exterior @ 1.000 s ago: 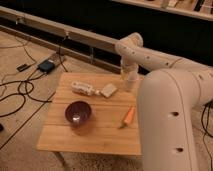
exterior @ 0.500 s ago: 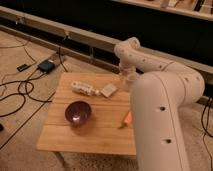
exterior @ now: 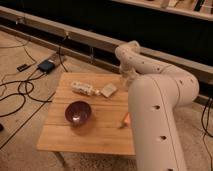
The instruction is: Place the ceramic cup in the ceramic bowl
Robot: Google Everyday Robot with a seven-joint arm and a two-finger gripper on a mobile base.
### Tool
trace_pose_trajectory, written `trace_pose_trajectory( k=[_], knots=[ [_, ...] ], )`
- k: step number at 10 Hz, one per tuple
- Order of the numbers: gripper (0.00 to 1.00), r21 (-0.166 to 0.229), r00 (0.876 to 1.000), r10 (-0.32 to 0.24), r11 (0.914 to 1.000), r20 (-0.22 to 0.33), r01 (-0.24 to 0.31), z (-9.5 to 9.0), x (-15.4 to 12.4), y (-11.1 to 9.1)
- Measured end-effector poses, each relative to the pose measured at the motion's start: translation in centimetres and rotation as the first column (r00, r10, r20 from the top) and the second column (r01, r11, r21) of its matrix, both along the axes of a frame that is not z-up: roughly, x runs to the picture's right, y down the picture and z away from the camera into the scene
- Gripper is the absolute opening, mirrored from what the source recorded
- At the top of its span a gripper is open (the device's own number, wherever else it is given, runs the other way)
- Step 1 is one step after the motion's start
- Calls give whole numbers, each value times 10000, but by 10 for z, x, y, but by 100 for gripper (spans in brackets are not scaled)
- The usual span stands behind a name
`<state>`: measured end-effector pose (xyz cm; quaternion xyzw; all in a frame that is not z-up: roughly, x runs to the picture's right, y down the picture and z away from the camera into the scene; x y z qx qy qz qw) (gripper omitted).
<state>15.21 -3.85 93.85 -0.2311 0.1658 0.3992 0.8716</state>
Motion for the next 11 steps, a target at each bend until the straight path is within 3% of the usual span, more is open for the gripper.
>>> trace_pose_trajectory(
  k=[3, 5, 8, 11],
  knots=[
    [18, -59, 10000, 73, 10000, -37, -73, -2, 1, 4],
    [0, 116, 9997, -93, 9999, -218, 96, -8, 8, -2],
    [0, 588, 9969, -712, 9956, -328, 731, -26, 7, -17],
    [0, 1076, 9849, -1726, 9796, 158, 1699, -54, -26, -27]
  ],
)
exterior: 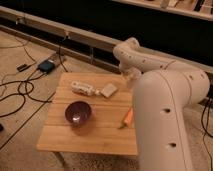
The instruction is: Place the ceramic cup in the ceramic bowl
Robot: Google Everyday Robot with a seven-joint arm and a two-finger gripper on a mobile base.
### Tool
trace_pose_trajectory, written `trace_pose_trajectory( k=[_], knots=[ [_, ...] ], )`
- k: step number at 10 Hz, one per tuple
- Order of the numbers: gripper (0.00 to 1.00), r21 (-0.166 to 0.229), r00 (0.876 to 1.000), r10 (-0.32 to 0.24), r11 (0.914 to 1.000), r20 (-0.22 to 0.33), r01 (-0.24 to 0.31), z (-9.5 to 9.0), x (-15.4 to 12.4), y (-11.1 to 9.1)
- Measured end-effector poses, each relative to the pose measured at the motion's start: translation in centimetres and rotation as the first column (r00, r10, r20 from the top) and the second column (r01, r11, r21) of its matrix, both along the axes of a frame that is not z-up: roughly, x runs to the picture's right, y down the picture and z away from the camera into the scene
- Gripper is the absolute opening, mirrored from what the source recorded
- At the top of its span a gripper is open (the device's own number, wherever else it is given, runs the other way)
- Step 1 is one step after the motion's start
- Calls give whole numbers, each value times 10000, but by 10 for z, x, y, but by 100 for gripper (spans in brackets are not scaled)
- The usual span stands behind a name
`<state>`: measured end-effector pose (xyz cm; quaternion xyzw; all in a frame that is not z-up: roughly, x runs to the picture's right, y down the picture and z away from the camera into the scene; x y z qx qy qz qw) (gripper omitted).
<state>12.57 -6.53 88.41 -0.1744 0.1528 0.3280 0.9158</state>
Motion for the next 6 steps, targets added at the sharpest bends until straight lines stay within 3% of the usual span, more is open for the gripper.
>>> trace_pose_trajectory(
  k=[3, 5, 6],
  knots=[
    [0, 103, 9898, -961, 9954, 1050, 956, -34, -49, 10],
    [0, 178, 9707, -1715, 9851, 1682, 1710, -53, -75, 22],
    [0, 236, 9544, -2185, 9756, 2035, 2183, -64, -90, 31]
  ],
)
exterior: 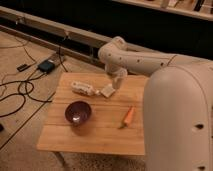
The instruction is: Place the ceramic cup in the ceramic bowl
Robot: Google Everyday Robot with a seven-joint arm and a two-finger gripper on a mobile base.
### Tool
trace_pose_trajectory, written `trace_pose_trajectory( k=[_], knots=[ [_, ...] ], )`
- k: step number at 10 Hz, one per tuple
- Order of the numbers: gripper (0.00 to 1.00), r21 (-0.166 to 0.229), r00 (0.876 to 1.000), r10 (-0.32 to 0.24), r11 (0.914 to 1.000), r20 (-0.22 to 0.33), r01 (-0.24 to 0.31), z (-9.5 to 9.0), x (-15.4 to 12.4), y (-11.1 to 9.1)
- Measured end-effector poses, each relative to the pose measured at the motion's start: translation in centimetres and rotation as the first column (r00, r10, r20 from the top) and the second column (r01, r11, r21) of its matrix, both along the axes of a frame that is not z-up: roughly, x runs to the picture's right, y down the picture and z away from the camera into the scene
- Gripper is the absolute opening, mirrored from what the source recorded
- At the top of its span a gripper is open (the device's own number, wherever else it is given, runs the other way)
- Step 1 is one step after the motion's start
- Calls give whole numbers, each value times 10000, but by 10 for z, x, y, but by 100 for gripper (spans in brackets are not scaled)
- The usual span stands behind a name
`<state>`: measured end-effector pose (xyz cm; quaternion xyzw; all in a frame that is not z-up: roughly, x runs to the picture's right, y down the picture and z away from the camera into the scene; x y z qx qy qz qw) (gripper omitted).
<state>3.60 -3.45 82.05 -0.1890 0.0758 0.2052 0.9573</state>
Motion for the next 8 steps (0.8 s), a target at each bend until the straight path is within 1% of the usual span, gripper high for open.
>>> trace_pose_trajectory(
  k=[1, 2, 3, 4, 5, 6, 8],
  knots=[
    [0, -14, 9979, -544, 9985, 344, 545, -9, -14, 12],
    [0, 12, 9934, -972, 9953, 603, 973, -16, -24, 22],
    [0, 105, 9850, -1484, 9889, 884, 1480, -24, -36, 31],
    [0, 276, 9719, -2042, 9789, 1174, 2023, -31, -49, 41],
    [0, 461, 9565, -2548, 9670, 1420, 2507, -38, -60, 49],
    [0, 633, 9424, -2937, 9558, 1599, 2872, -42, -69, 55],
    [0, 1055, 9038, -3797, 9248, 1976, 3655, -53, -89, 70]
  ],
)
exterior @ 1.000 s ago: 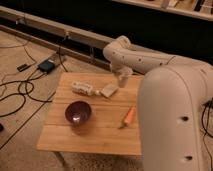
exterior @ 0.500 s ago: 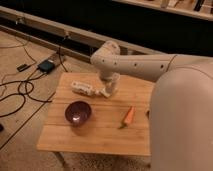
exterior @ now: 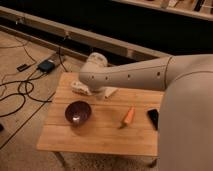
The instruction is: Place the ceramic cup in the ceramic bowl
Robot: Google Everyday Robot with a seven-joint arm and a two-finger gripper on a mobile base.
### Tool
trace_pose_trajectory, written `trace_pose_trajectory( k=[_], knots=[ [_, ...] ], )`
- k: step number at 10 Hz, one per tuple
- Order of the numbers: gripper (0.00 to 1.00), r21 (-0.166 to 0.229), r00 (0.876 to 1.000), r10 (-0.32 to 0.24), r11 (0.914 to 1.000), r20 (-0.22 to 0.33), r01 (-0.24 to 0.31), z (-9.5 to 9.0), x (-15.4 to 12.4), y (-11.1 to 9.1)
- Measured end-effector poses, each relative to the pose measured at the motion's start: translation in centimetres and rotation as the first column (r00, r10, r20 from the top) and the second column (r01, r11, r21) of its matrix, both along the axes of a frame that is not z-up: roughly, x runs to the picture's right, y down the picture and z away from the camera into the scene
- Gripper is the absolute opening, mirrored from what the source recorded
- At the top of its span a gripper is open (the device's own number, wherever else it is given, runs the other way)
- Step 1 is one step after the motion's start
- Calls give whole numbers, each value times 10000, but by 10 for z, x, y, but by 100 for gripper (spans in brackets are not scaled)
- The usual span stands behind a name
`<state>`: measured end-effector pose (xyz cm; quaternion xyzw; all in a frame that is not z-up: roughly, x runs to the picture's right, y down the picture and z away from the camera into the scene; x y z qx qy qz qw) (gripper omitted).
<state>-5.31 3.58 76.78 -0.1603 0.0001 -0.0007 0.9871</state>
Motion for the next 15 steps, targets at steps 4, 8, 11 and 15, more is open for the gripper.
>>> trace_pose_trajectory(
  k=[4, 8, 11, 15],
  knots=[
    [0, 100, 9894, -1111, 9938, 939, 1106, -17, -41, 31],
    [0, 231, 9683, -1981, 9802, 1520, 1969, -23, -71, 54],
    [0, 56, 9607, -2202, 9749, 1690, 2225, -15, -86, 73],
    [5, -288, 9598, -2281, 9714, 1633, 2358, 2, -92, 90]
  ],
)
